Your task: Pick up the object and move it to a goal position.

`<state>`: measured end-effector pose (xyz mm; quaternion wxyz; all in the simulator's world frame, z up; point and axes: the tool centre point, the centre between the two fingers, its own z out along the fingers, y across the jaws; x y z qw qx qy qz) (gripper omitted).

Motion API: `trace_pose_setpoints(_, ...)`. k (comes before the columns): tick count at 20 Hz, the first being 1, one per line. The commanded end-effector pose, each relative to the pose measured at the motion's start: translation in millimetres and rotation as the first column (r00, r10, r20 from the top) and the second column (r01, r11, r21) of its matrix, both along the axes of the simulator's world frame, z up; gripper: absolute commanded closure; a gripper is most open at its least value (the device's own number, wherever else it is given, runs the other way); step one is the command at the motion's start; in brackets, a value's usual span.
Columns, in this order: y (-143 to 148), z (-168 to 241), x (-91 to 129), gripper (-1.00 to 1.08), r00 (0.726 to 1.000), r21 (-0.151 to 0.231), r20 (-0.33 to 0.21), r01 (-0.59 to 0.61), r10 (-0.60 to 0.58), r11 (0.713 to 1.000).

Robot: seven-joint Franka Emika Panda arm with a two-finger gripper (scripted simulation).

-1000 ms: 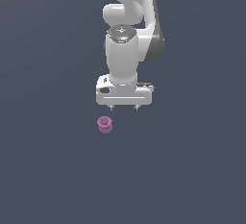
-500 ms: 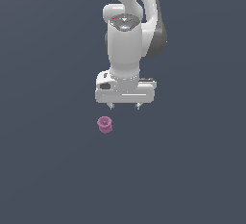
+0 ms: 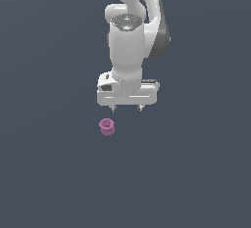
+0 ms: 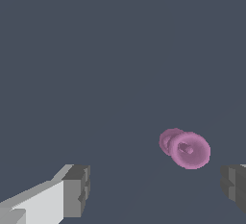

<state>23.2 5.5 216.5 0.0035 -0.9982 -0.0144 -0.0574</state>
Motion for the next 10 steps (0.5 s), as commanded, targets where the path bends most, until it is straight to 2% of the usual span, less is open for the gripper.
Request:
trace_pose_setpoints(1,-2,-3,0,-0.92,1.0,-0.003,-0.003,-0.013,0.013,1.0)
trace_pose_setpoints(10,-20,-24,-1,-0.92,0.992,-0.018,-0.024,-0.122,0.121,0.992)
